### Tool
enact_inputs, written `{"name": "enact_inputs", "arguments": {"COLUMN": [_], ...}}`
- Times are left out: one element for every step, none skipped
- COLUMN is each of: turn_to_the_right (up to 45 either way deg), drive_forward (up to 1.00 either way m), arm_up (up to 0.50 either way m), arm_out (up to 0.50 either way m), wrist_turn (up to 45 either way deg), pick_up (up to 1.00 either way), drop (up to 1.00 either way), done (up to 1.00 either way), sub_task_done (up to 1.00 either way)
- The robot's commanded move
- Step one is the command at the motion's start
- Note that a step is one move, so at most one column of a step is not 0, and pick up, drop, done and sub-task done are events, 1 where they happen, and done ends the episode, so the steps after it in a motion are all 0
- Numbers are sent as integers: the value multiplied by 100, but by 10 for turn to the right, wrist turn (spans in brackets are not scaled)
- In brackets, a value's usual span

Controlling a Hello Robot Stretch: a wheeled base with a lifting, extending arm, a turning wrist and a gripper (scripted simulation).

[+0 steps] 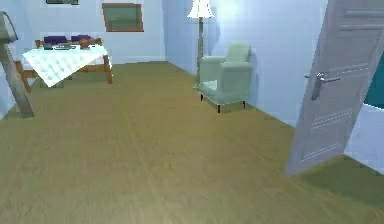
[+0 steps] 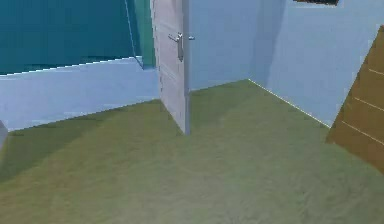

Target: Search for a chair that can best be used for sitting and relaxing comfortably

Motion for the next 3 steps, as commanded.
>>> {"name": "enact_inputs", "arguments": {"turn_to_the_right": [0,0,-30], "drive_forward": [100,100,0], "arm_up": [0,0,0], "arm_out": [0,0,0], "wrist_turn": [0,0,0], "pick_up": [0,0,0], "drop": [0,0,0], "done": [0,0,0], "sub_task_done": [0,0,0]}}
